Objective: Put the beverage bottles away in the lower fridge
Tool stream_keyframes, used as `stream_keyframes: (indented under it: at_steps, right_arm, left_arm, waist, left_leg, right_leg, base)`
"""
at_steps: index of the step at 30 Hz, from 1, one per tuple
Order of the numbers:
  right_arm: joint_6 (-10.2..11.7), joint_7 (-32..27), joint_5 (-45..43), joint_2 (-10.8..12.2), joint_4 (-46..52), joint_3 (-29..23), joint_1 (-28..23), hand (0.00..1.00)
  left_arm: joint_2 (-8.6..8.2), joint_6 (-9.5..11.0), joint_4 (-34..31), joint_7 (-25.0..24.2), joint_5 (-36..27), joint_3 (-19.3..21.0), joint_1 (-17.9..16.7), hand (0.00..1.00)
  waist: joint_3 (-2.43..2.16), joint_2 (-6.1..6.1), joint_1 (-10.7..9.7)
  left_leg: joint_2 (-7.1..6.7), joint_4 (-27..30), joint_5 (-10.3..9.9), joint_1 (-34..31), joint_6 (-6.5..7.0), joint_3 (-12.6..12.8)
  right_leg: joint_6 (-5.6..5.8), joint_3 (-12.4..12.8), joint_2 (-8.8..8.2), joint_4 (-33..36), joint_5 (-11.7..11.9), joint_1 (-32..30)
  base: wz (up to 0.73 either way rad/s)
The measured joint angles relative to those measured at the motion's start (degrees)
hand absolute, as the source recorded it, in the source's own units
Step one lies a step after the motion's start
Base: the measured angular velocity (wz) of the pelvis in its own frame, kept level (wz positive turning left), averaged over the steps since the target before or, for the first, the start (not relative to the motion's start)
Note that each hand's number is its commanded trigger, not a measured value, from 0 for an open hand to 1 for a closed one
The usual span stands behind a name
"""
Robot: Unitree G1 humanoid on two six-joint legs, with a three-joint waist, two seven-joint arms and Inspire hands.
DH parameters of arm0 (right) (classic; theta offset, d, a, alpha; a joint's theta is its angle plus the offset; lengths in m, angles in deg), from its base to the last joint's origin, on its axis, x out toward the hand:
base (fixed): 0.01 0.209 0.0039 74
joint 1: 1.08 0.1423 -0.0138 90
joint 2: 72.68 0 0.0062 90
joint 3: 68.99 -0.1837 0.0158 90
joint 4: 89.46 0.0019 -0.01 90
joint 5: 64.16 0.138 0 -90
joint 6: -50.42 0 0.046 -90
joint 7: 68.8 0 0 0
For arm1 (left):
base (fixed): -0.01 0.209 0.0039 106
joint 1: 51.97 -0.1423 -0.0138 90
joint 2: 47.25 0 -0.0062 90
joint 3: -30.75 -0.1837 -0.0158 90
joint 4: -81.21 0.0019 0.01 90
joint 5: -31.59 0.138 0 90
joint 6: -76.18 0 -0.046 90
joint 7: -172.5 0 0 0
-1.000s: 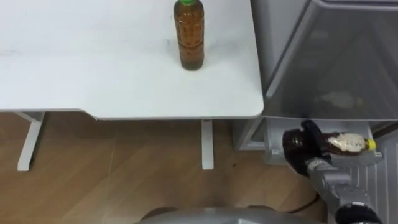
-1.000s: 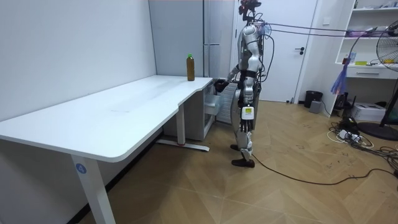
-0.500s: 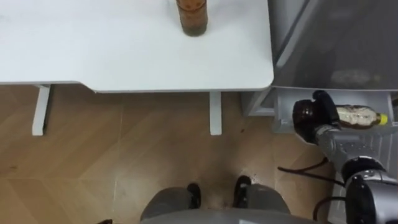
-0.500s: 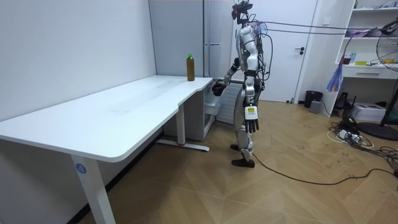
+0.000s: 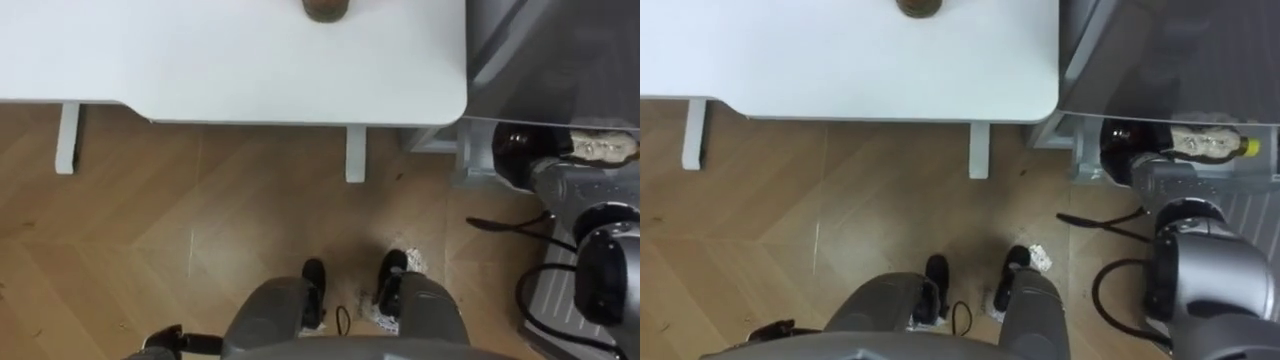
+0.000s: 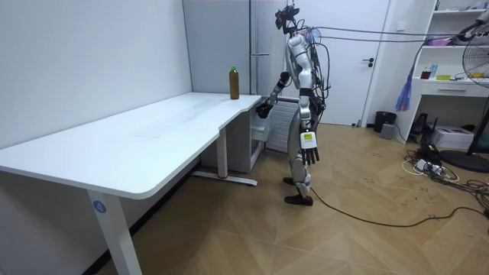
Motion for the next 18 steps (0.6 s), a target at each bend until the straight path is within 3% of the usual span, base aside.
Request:
stream_keyframes:
  at_steps: [6,7,8,18]
  right_arm:
    - [-0.6,-0.14,-1.26,-1.19,-0.09,0.08,2.19,1.0]
    - [-0.62,-0.21,-2.04,-1.37,-0.09,0.08,2.39,0.3]
    - [-0.61,-0.35,-2.45,-1.41,-0.09,0.1,2.53,0.0]
    - [-0.79,-3.39,-3.05,-1.93,-0.09,0.19,3.9,0.0]
  left_arm:
    - [0.72,0.04,0.04,0.13,-0.04,-1.13,0.14,0.0]
    - [0.74,0.07,0.05,0.13,-0.04,-1.25,0.14,0.0]
    - [0.84,0.07,0.07,0.13,-0.05,-1.38,0.14,0.0]
    - [1.05,0.05,0.15,-0.13,-0.35,-2.25,0.14,0.0]
  waist:
    - [0.03,-0.08,0.95]
    - [0.04,-0.09,1.29]
    - [0.07,-0.14,1.47]
    - [0.5,-0.82,2.78]
  left_leg:
    - [0.02,0.13,0.0,-1.25,0.0,1.33]
    - [0.03,0.13,0.0,-1.27,0.0,1.53]
    - [0.03,0.13,0.0,-1.28,0.0,1.58]
    - [0.28,1.41,0.0,-2.39,0.0,2.54]
  right_leg:
    - [-0.07,1.15,0.02,1.09,0.13,-2.22]
    - [-0.11,1.54,0.02,1.28,0.16,-2.52]
    - [-0.13,1.77,0.02,1.43,0.17,-2.67]
    - [-0.4,3.3,0.06,2.49,0.33,-4.1]
  base:
    - [-0.08]
    - [-0.15]
    - [-0.11]
    - [-0.04]
